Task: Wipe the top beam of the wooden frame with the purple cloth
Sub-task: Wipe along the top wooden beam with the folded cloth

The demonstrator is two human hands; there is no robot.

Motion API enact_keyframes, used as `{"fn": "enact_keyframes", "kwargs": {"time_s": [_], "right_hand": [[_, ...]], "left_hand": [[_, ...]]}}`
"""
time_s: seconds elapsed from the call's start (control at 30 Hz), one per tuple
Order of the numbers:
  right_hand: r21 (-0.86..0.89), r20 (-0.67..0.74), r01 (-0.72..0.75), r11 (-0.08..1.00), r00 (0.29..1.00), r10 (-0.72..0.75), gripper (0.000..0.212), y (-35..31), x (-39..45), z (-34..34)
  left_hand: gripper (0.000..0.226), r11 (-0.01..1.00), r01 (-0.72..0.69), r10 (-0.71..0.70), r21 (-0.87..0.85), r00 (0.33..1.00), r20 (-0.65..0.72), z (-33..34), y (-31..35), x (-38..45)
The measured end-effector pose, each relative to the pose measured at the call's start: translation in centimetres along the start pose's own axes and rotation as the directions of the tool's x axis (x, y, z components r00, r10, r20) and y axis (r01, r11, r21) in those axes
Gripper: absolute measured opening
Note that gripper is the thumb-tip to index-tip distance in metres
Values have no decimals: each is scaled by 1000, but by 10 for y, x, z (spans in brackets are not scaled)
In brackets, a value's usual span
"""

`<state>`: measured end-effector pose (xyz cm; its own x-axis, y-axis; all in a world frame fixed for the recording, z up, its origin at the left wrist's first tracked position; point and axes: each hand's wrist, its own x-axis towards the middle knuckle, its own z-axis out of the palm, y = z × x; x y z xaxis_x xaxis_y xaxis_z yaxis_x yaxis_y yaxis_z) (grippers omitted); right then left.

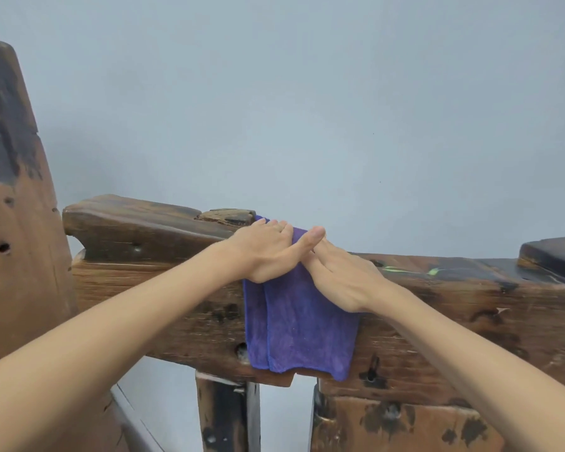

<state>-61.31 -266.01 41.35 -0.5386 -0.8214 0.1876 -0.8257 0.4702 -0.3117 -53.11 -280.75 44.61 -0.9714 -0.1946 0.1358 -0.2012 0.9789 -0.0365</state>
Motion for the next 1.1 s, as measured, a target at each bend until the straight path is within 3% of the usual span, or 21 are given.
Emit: {"fn": "enact_keyframes", "kwargs": {"time_s": [0.07, 0.23, 0.37, 0.57, 0.7, 0.9, 1.0, 1.1], "right_hand": [[34, 6, -5, 999, 1000, 5, 68, 3, 5, 0], [40, 76, -56, 998, 996, 53, 57, 21, 38, -3], [-29, 125, -104, 994, 986, 106, 69, 38, 59, -4], [7, 169, -61, 998, 984, 59, 64, 39, 60, -8], [-34, 158, 19, 999, 987, -13, 62, 35, 36, -12], [-100, 76, 160, 982, 985, -152, 57, 42, -14, -15], [-134, 82, 153, 979, 986, -142, 57, 43, -15, -14], [-118, 102, 130, 984, 988, -118, 58, 50, 1, -16]], "left_hand": [[121, 995, 24, -19, -97, 998, 54, -5, 2, 6], [98, 957, 25, -9, -288, 998, 60, -3, 6, 25], [100, 952, 69, -54, -297, 997, 58, 0, 14, 52], [107, 936, 152, -125, -318, 987, 103, 0, 16, 60], [98, 945, 103, -87, -312, 994, 64, -1, 22, 48], [104, 963, -44, 49, -266, 999, 11, 13, 40, 43], [93, 970, -59, 63, -238, 998, 9, 15, 46, 49], [105, 959, -63, 77, -276, 996, 39, 15, 43, 54]]}}
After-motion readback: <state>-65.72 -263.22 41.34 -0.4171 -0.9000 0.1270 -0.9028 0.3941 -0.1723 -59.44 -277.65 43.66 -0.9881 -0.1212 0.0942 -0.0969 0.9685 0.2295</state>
